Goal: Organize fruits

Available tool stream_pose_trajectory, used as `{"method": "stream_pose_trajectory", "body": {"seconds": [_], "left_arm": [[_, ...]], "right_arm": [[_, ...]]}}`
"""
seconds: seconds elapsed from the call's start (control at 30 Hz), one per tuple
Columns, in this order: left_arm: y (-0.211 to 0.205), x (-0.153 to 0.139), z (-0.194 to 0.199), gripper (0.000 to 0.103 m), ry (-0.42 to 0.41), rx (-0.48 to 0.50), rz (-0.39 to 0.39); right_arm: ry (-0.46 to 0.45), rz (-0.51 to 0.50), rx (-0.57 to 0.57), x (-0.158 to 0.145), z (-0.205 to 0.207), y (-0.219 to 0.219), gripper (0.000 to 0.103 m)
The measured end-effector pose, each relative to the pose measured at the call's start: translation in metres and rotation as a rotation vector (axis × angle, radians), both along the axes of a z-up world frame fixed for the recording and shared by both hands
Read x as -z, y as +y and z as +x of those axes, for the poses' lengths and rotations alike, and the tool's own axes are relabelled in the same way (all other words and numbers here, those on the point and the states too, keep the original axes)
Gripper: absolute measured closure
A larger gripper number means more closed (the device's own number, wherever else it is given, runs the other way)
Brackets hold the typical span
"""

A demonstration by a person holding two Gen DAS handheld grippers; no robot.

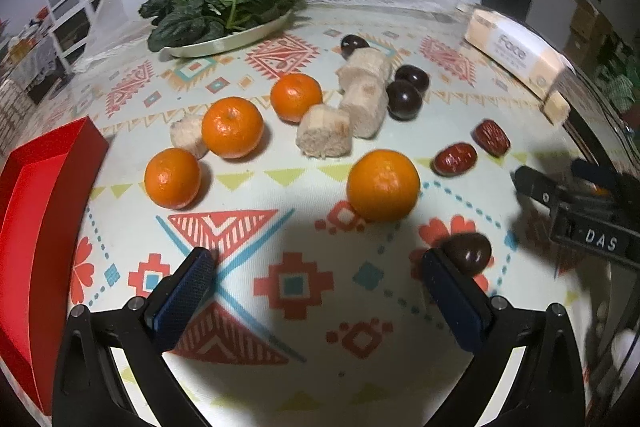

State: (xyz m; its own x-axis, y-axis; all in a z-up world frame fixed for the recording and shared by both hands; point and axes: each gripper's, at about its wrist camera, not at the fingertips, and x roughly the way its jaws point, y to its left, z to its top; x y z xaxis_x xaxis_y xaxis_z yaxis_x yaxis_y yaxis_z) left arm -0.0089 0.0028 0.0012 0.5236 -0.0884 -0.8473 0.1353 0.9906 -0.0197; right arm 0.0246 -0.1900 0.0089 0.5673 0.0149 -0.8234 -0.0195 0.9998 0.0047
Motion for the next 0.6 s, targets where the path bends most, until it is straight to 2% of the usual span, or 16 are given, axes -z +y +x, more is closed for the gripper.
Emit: {"method": "stream_pose_trajectory", "body": {"seconds": [0.03,0.07,0.1,0.23,0.3,0.37,0.47,0.57,0.6], "left_arm": [[0.001,0.0,-0.001,0.0,0.014,0.012,-0.009],[0.002,0.0,-0.005,0.0,-0.006,0.022,-0.036],[0.001,0.0,-0.006,0.0,0.007,0.034,-0.006],[0.006,-0.003,-0.018,0.0,0.004,0.088,-0.015],[0.02,-0.007,-0.028,0.005,-0.01,0.085,-0.093],[0.037,-0.017,-0.037,0.008,-0.045,0.063,-0.134],[0.072,-0.045,-0.059,0.008,-0.2,-0.008,-0.105],[0.109,-0.083,-0.091,0.008,-0.408,-0.107,-0.026],[0.117,-0.092,-0.096,0.008,-0.453,-0.127,-0.013]], "right_arm": [[0.001,0.002,-0.008,0.0,0.0,0.0,0.0],[0.004,0.006,-0.015,0.0,-0.001,0.001,0.0],[0.013,0.008,-0.017,0.0,-0.002,0.002,0.0],[0.072,0.003,0.024,-0.004,-0.007,0.002,0.0],[0.081,0.002,0.047,-0.004,-0.01,0.0,0.0],[0.082,0.0,0.042,-0.003,-0.013,-0.002,0.0],[0.08,-0.004,0.031,-0.003,-0.015,-0.003,0.0],[0.068,-0.001,0.035,-0.002,-0.017,-0.004,0.0],[0.064,-0.002,0.039,-0.002,-0.018,-0.004,0.0]]}}
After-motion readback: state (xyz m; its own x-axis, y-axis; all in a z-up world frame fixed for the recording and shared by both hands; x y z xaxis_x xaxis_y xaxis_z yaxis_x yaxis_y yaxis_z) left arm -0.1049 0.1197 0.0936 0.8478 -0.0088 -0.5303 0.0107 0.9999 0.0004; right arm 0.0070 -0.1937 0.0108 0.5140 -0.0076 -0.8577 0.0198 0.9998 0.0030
